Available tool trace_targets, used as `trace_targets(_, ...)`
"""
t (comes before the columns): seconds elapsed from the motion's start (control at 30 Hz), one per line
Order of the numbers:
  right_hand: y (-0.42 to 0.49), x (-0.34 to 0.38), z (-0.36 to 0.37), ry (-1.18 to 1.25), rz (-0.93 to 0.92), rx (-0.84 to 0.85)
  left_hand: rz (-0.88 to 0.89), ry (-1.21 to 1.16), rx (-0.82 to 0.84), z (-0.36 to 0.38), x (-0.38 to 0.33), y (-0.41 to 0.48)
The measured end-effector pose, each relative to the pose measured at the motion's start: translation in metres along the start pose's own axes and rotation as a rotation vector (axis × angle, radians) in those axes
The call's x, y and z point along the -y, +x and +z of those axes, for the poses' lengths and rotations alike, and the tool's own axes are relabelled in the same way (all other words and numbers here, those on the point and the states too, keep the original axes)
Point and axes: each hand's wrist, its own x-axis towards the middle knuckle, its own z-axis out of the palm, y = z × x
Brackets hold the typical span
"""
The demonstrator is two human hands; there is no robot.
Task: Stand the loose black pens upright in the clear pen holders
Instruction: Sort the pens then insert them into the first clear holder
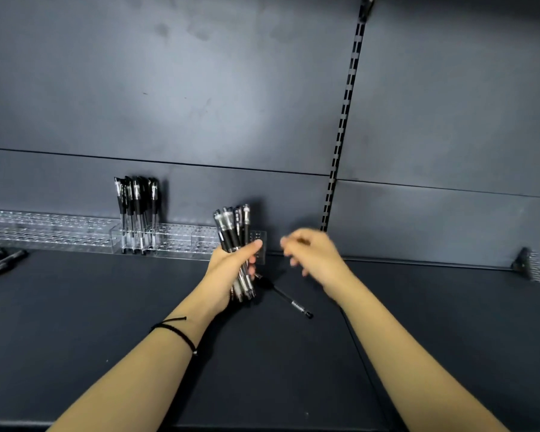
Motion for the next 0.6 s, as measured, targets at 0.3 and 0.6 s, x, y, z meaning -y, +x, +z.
trace_targets(0.3, -0.007, -0.033, 0.013, -0.495, -0.008, 0.201, -0.089, -0.126, -0.182, -0.005, -0.005, -0.004)
trace_targets(0.6, -0.001, -0.003, 0.022, -0.472, 0.005, 0.253, -0.229, -0.065, -0.041, -0.067, -0.031, -0.016)
